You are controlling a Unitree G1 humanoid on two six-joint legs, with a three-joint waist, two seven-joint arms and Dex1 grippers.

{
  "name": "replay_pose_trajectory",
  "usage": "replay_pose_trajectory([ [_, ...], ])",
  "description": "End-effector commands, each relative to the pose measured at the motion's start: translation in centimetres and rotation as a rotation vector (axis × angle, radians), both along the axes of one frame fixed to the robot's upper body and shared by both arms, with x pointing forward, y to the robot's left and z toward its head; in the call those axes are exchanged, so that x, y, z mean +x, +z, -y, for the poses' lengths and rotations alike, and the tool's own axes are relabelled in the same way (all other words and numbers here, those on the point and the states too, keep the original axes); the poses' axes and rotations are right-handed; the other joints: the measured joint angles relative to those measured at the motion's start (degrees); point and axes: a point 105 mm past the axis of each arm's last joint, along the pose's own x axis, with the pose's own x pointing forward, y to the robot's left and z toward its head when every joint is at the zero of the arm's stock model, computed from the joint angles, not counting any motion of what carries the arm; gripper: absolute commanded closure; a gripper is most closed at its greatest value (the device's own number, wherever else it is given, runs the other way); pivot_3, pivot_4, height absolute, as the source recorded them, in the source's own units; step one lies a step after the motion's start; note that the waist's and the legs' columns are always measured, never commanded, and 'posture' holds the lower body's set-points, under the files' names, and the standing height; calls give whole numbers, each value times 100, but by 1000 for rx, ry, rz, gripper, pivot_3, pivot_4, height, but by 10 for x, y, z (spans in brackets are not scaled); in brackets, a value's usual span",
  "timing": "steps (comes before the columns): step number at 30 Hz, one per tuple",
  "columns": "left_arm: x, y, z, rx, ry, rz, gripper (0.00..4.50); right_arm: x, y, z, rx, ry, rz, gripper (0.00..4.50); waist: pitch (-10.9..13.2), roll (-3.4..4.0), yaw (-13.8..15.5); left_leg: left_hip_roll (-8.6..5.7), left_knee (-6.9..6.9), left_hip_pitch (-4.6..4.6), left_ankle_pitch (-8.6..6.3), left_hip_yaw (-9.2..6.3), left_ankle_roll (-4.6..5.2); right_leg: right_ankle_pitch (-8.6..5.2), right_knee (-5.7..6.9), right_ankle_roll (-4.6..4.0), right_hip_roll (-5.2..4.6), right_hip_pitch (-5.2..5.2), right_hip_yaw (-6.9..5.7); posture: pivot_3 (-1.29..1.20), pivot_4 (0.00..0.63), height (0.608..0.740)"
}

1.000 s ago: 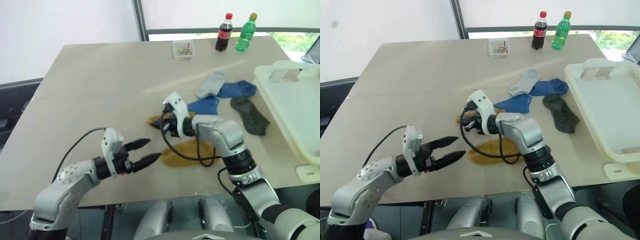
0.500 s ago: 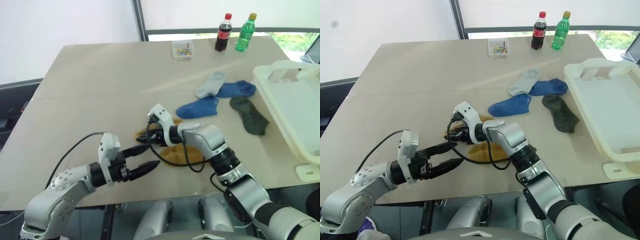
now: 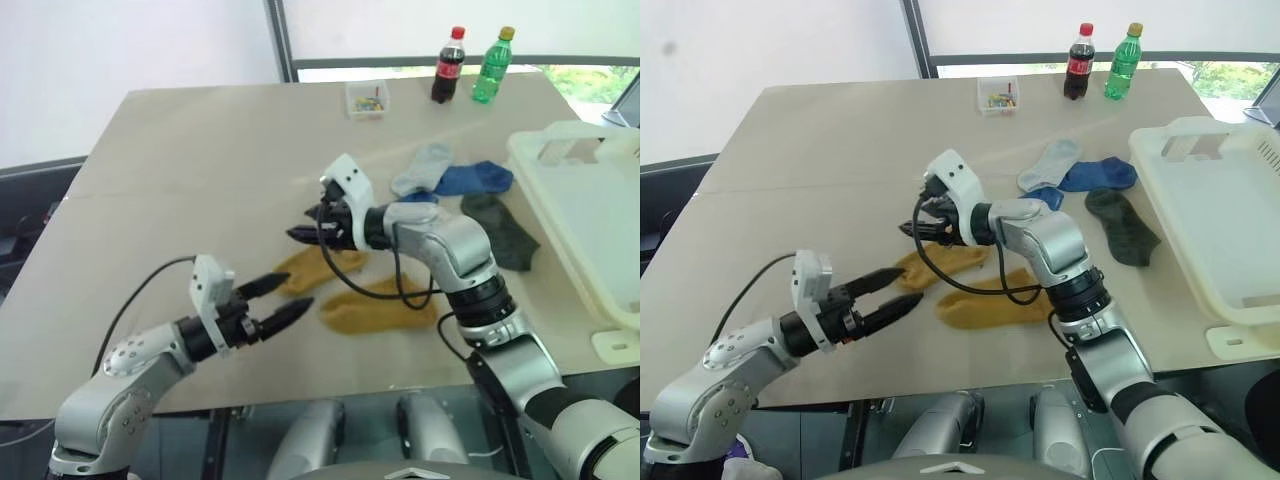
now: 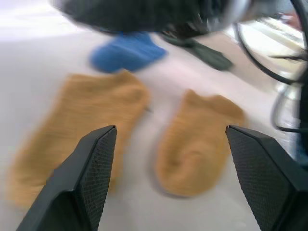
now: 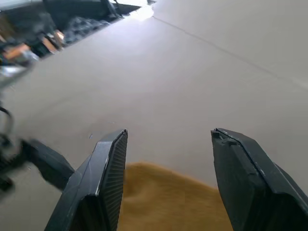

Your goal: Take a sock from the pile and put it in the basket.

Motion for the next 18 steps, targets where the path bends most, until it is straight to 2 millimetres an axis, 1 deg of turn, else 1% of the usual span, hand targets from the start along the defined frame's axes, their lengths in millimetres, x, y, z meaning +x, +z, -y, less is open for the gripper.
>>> replay_pose_trajectory([
  [1, 7, 5, -13, 2, 94, 18, 659, 10, -6, 6, -55, -15, 78, 1698, 1, -1, -4, 0, 0, 0, 1, 2, -2, 0, 0, 0, 0, -1, 2, 0, 150, 740],
  [3, 9, 3, -19, 23, 127, 18, 659, 15, -14, 9, -76, -27, 72, 1698, 1, -1, -24, 1, 0, -6, 10, 3, -17, 0, 0, 0, 1, -8, 4, 0, 150, 740],
  [5, 12, 5, -24, 8, 167, 17, 659, 20, -24, 16, -101, -52, 62, 1698, 1, -1, -33, 4, -2, -10, 10, 15, -17, 0, 10, -1, 1, -16, 19, 0, 150, 740],
  [9, 21, -7, -37, 57, 277, -24, 659, 21, -33, 27, -113, -72, 42, 1698, 0, -1, -12, 4, -1, -10, 9, 17, -16, 0, 19, -1, 3, -24, 21, 0, 150, 740],
  [12, 24, -11, -41, 44, 321, -33, 659, 19, -35, 29, -114, -74, 36, 1698, 1, -1, -12, 3, 0, -10, 9, 18, -16, 0, 20, 0, 4, -24, 22, 0, 150, 740],
  [14, 26, -17, -44, 55, 361, -52, 659, 18, -39, 31, -117, -77, 24, 1698, 0, -2, -13, 3, 0, -11, 9, 17, -16, 0, 20, -1, 4, -24, 21, 0, 150, 740],
  [18, 30, -28, -45, 84, 394, -82, 659, 19, -52, 36, -137, -97, -1, 1698, 0, -2, -12, 4, 0, -10, 10, 17, -17, 0, 22, -1, 4, -26, 22, 0, 150, 740],
])
